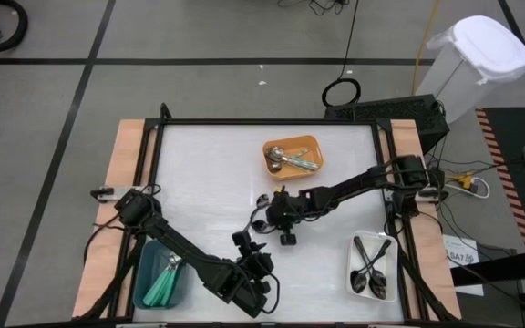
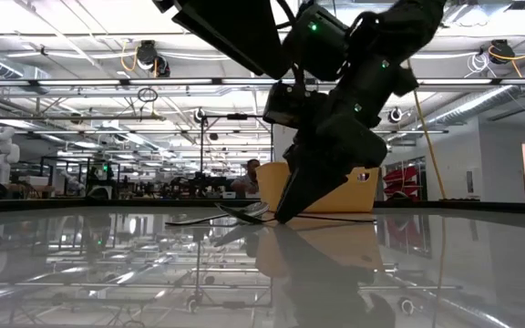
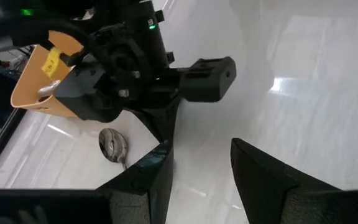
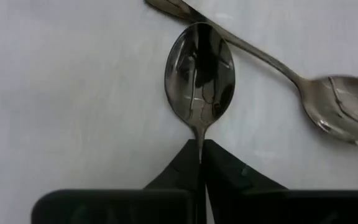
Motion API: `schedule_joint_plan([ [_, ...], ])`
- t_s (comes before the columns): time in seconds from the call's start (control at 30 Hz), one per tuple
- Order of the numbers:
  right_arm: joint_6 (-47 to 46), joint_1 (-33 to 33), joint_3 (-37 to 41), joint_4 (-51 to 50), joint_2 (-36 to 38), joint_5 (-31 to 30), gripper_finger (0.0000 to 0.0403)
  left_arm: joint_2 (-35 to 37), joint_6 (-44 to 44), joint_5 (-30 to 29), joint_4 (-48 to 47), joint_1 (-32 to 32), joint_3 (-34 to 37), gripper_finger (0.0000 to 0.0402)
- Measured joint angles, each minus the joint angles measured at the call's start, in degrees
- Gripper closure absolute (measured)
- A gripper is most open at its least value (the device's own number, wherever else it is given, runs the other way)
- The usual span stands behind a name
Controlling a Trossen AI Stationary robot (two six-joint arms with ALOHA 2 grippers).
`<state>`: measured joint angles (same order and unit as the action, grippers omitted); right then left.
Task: Sort silverware by color (type)
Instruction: Put the black spoon into the white bin
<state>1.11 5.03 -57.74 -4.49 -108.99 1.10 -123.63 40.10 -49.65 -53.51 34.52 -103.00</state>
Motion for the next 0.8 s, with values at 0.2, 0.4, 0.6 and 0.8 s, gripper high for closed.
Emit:
schedule_joint_plan([
  [0.2, -3.07, 3.48, 0.34, -9.68, 6.7, -8.83, 0.0396, 0.0, 0.64, 0.02, 0.05, 0.11, 0.0, 0.024],
  [0.4, -7.58, 9.34, 0.24, -16.44, 16.18, -17.72, 0.0397, 0.0, 2.71, 0.02, 0.3, 0.74, 0.0, 0.024],
  [0.6, -13.57, 16.62, 0.33, -23.64, 24.64, -24.94, 0.0398, 0.0, 4.91, 0.04, 1.85, 1.56, 0.0, 0.024],
  [0.8, -19.68, 24.5, -0.08, -29.86, 31.6, -26.65, 0.0399, 0.0, 5.49, 0.13, 6.53, 2.7, 0.02, 0.024],
])
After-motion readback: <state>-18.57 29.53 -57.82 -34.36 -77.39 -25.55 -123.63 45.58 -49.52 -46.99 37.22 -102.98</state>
